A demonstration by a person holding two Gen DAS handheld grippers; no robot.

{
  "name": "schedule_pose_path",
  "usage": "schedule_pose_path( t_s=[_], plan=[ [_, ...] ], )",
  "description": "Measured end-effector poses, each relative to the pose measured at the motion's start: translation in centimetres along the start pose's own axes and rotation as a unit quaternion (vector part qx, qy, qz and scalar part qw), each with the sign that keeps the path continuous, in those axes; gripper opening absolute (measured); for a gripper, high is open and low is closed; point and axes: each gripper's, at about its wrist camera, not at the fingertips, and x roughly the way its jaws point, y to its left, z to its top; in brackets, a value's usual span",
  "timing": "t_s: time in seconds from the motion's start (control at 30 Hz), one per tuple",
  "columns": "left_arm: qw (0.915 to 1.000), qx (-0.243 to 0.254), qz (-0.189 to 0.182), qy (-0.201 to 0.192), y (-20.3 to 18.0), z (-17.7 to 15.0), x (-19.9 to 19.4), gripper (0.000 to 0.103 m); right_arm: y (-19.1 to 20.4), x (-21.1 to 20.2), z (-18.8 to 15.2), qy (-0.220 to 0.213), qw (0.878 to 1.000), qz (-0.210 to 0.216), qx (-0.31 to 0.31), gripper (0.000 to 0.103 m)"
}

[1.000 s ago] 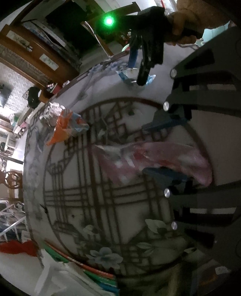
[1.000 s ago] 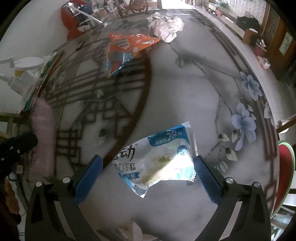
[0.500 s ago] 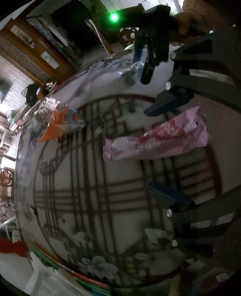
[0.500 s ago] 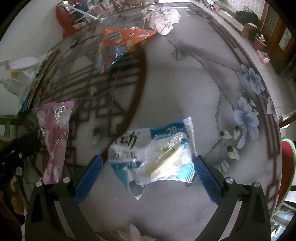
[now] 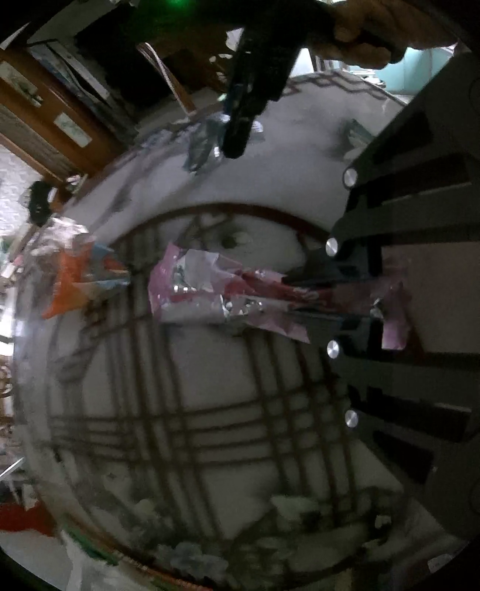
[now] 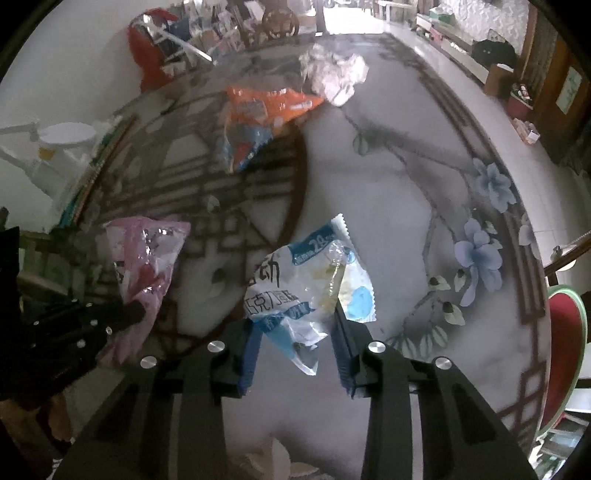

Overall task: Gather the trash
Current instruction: 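Grasp the pink wrapper with the left gripper while the right grasps the white-blue snack packet, then carry the pink wrapper and snack packet over the red bucket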

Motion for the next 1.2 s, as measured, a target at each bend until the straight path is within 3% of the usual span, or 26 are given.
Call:
schedule_pose_path(
  t_s=[0.2,0.4,1.2],
  plan=[
    [0.9981,-0.008,-0.009,-0.061,-0.1,0.8,-4.1,0.012,0.0,-4.2,-0.6,-0.057,0.998,0.009,0.011,0.034],
    [0.9952,-0.001,-0.025,-0.095,-1.9,1.4,-6.5,0.012,-0.1,-6.8,-1.0,-0.084,0.996,0.008,0.019,0.035],
    [0.9922,0.056,-0.053,-0.097,-9.8,1.2,-6.2,0.012,-8.5,-11.6,-6.5,-0.122,0.986,-0.025,0.106,0.035]
  ],
)
